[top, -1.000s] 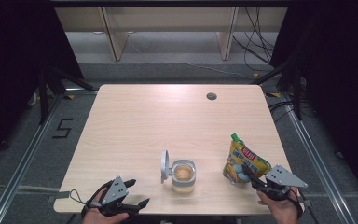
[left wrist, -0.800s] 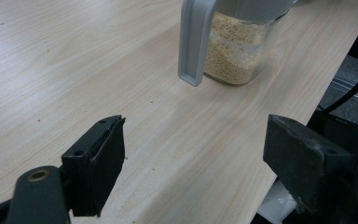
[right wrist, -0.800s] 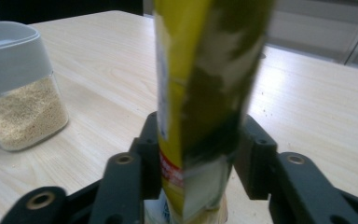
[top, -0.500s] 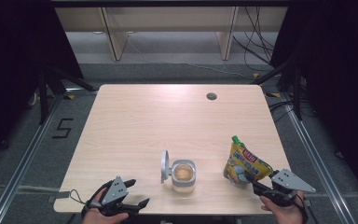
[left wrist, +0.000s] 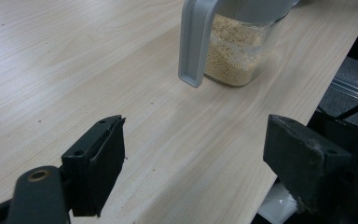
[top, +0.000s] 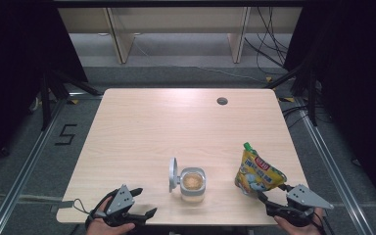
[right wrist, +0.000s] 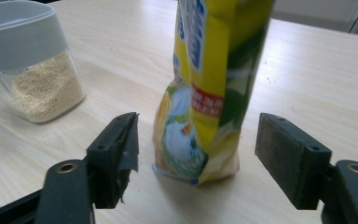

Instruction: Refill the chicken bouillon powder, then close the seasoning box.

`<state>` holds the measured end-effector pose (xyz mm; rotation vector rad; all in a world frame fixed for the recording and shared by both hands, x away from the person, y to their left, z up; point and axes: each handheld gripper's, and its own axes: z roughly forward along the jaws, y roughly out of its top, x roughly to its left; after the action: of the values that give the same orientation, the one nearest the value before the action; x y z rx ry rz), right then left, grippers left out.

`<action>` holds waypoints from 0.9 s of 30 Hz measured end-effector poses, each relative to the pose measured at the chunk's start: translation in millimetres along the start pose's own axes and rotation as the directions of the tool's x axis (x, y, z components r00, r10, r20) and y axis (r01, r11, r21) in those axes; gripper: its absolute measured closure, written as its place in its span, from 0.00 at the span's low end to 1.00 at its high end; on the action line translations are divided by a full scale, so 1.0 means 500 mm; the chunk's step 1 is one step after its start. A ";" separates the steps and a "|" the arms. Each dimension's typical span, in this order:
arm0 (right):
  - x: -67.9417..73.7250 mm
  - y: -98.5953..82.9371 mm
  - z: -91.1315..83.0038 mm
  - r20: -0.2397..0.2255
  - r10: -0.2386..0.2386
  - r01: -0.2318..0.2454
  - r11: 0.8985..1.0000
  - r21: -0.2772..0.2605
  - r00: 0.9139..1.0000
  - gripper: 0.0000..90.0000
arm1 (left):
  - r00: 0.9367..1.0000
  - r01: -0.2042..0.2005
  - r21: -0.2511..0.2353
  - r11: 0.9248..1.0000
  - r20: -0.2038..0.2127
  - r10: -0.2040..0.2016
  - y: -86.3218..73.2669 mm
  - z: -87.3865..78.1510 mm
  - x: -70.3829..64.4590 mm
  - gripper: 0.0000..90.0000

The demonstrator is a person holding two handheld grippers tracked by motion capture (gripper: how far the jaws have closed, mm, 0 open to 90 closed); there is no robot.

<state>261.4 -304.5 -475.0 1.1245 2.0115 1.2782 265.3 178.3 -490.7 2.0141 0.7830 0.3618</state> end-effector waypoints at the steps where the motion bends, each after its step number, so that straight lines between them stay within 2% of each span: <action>1: 0.001 -0.003 -0.004 -0.006 0.018 -0.018 1.000 0.000 1.000 0.33 | 1.000 -0.002 0.000 1.000 -0.003 0.002 0.000 0.000 0.000 0.22; 2: 0.001 -0.003 -0.004 -0.006 0.018 -0.018 1.000 0.000 1.000 0.33 | 1.000 -0.002 0.000 1.000 -0.003 0.002 0.000 0.000 0.000 0.22; 3: 0.007 -0.004 -0.010 0.026 0.042 -0.043 0.999 0.019 0.999 0.31 | 1.000 -0.010 0.011 1.000 -0.005 0.010 0.001 -0.002 0.001 0.22; 4: 0.002 -0.007 -0.012 0.015 0.021 -0.021 1.000 0.010 1.000 0.30 | 1.000 0.005 -0.002 1.000 0.002 -0.005 0.002 0.000 0.000 0.22; 6: 0.002 -0.008 -0.014 0.025 0.007 -0.008 1.000 0.009 1.000 0.30 | 1.000 0.009 0.002 1.000 0.010 -0.009 0.004 0.001 0.000 0.22; 7: 0.007 -0.011 -0.017 0.028 0.032 -0.033 0.999 0.026 0.999 0.29 | 1.000 0.009 0.000 1.000 0.004 -0.009 0.004 0.001 -0.001 0.22; 8: 0.003 -0.012 -0.016 0.016 0.000 0.000 1.000 0.026 1.000 0.29 | 1.000 -0.002 0.010 1.000 0.011 0.001 0.005 0.000 0.002 0.22; 9: 0.004 -0.013 -0.019 0.021 0.020 -0.020 1.000 0.024 1.000 0.29 | 1.000 0.002 0.006 1.000 0.009 -0.002 0.005 0.000 0.001 0.22; 11: 0.007 -0.018 -0.024 0.034 0.014 -0.016 0.999 0.035 0.999 0.27 | 1.000 0.011 -0.012 1.000 0.003 -0.011 0.004 0.002 0.001 0.22; 13: 0.006 -0.019 -0.025 0.017 0.013 -0.013 0.999 0.040 1.000 0.27 | 1.000 -0.008 0.004 1.000 0.002 0.008 0.006 -0.002 0.004 0.22; 15: 0.012 -0.021 -0.027 0.029 0.013 -0.014 0.999 0.051 0.999 0.25 | 1.000 -0.004 0.004 1.000 -0.001 0.004 0.007 -0.003 0.005 0.22; 16: 0.010 -0.022 -0.028 0.037 -0.012 0.011 0.999 0.045 0.999 0.25 | 1.000 -0.003 0.003 1.000 -0.004 0.003 0.007 -0.004 0.004 0.22; 17: 0.011 -0.023 -0.027 0.009 0.004 -0.004 0.998 0.055 1.000 0.25 | 1.000 -0.002 0.003 1.000 -0.002 0.002 0.007 -0.004 0.004 0.22; 18: 0.014 -0.024 -0.028 0.013 0.020 -0.021 0.998 0.061 1.000 0.24 | 1.000 -0.001 0.000 1.000 -0.003 0.001 0.007 -0.004 0.004 0.22; 19: 0.013 -0.025 -0.029 0.028 -0.009 0.007 0.998 0.062 1.000 0.24 | 1.000 0.000 -0.004 1.000 0.001 0.000 0.007 -0.004 0.005 0.22; 20: 0.013 -0.025 -0.029 0.028 -0.009 0.007 0.998 0.062 1.000 0.24 | 1.000 -0.001 -0.005 1.000 0.002 0.001 0.008 -0.004 0.005 0.22; 21: 0.017 -0.027 -0.028 0.005 0.015 -0.015 0.997 0.073 1.000 0.24 | 1.000 0.011 -0.015 1.000 0.004 -0.011 0.008 -0.003 0.003 0.22; 22: 0.017 -0.027 -0.028 0.005 0.015 -0.015 0.997 0.073 1.000 0.24 | 1.000 0.000 -0.006 1.000 0.007 0.000 0.009 -0.005 0.005 0.22; 23: 0.022 -0.029 -0.030 0.024 0.031 -0.033 0.996 0.083 0.999 0.24 | 1.000 0.005 -0.014 1.000 0.010 -0.005 0.010 -0.004 0.005 0.22; 24: 0.022 -0.029 -0.030 0.024 0.031 -0.033 0.996 0.083 0.999 0.24 | 1.000 0.006 -0.013 1.000 0.008 -0.006 0.011 -0.004 0.006 0.22; 25: 0.016 -0.030 -0.030 0.012 0.002 -0.003 0.997 0.083 1.000 0.24 | 1.000 0.005 -0.014 1.000 0.007 -0.005 0.012 -0.005 0.005 0.22; 27: 0.017 -0.030 -0.030 0.010 0.006 -0.007 0.997 0.080 1.000 0.24 | 1.000 0.005 -0.013 1.000 0.005 -0.005 0.013 -0.006 0.006 0.22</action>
<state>239.9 -307.8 -481.9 1.1732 2.0697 1.2018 268.4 179.8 -483.9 1.9997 0.7809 0.3584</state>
